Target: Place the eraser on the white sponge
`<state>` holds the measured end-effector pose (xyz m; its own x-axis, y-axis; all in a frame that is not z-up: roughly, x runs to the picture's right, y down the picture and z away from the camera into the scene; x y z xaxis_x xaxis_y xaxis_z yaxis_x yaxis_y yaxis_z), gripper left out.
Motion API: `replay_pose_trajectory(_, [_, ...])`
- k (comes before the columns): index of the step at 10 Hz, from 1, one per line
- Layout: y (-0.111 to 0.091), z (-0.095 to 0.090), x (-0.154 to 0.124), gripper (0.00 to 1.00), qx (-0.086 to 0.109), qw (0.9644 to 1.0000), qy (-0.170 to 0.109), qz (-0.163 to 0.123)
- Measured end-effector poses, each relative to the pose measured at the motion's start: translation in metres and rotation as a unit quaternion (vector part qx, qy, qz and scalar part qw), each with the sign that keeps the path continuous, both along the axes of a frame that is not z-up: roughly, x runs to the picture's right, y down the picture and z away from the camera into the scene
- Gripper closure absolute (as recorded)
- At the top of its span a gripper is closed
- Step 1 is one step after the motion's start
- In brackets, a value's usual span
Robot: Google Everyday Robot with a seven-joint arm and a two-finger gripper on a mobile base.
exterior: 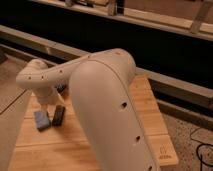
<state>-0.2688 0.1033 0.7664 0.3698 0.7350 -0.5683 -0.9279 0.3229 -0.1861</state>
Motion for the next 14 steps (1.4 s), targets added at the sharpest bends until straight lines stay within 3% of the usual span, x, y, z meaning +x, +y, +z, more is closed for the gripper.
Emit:
replay_pose_trajectory(8, [0.017, 0.021, 0.015, 0.35, -0.022, 0.9949, 0.094, 0.028])
replay_pose_trajectory(14, [0.03, 0.043, -0.005, 0.35, -0.038, 0.9977, 0.056, 0.002])
